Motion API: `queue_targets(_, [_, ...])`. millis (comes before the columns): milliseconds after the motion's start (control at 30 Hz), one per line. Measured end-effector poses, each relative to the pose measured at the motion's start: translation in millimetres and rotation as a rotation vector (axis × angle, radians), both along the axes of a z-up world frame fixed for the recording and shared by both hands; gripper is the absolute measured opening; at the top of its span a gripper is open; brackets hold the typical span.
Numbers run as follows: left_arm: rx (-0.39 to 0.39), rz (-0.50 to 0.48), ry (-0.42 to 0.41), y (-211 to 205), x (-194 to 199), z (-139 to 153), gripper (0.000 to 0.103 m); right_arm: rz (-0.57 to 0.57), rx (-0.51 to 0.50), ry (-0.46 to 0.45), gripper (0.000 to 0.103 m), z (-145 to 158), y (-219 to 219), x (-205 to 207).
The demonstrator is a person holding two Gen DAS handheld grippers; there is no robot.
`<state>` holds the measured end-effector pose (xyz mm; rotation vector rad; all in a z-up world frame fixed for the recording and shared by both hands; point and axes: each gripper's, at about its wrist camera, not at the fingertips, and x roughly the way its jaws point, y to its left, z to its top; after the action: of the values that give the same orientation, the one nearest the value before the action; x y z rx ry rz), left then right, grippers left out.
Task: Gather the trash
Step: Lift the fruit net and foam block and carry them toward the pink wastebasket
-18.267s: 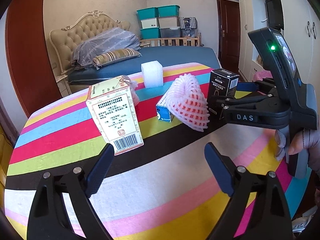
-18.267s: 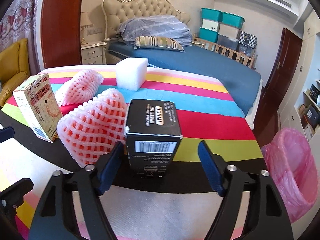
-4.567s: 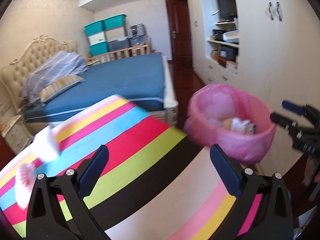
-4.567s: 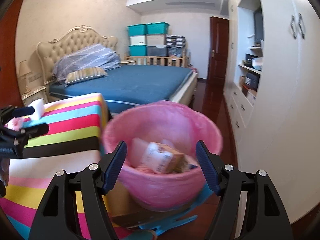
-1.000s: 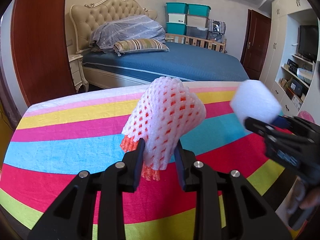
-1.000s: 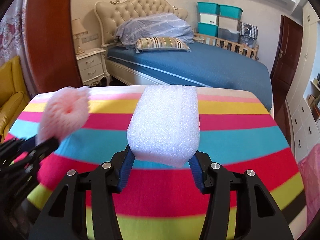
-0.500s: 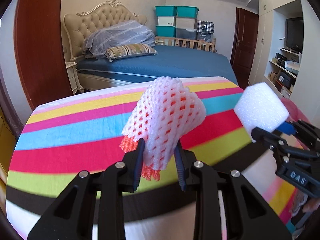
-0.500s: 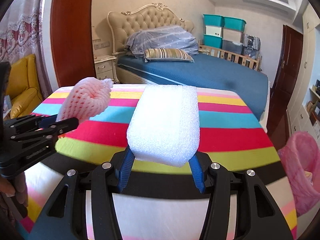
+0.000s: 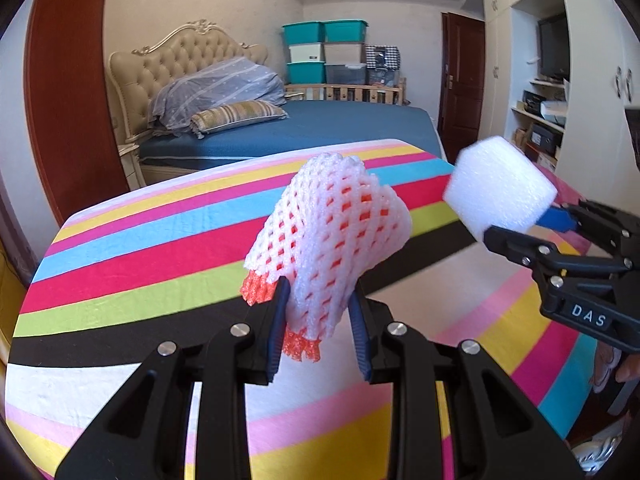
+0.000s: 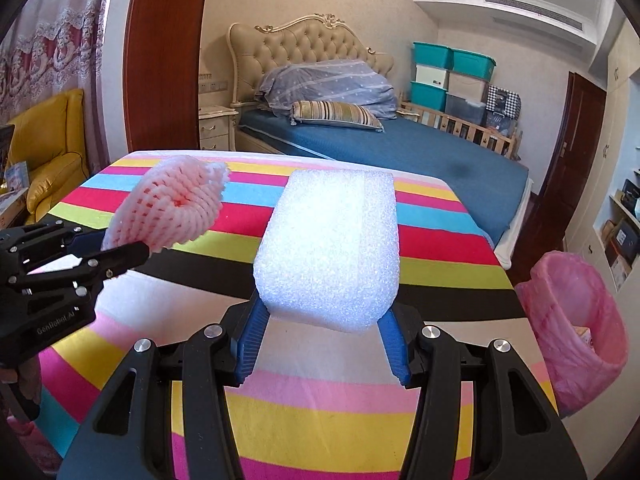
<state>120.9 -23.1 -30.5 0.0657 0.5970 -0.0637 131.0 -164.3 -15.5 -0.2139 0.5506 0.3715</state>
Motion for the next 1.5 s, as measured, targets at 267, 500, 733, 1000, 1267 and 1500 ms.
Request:
queue_targets(267, [0.022,-0.040,0.022,-18.8,-4.3,-8.3,0.029,0.006,-0.007,-0.020,0.050,-3.6,-11.2,-14.2])
queue_targets(500, [0.047,-0.079,0.029,-33.6,-4.2,-8.4,0.029,-0.020,0.006,-0.022,0.050,-4.6,-29.2,-20.3])
queue_targets(733, [0.059,-0.130,0.044,-47.5,1.4,-8.5,0.029,-0.044,0.015,-0.030,0.050,-5.4,-50.1,-23.7])
queue_targets(1000, [0.075,-0.214,0.082,-77.9,7.3,-14.1,0.029,-0.100,0.040,-0.029,0.050,-9.4,-79.4,-25.6])
queue_targets(1267, [0.053,-0.309,0.116,-115.3,16.4,-15.4,0.029,-0.185,0.061,-0.034,0.050,-10.4,-125.8,-29.4])
queue_targets(1500, [0.044,-0.400,0.141,-161.7,30.9,-13.0,0.029,-0.263,0.067,-0.052,0.050,-7.1,-169.5,-31.7])
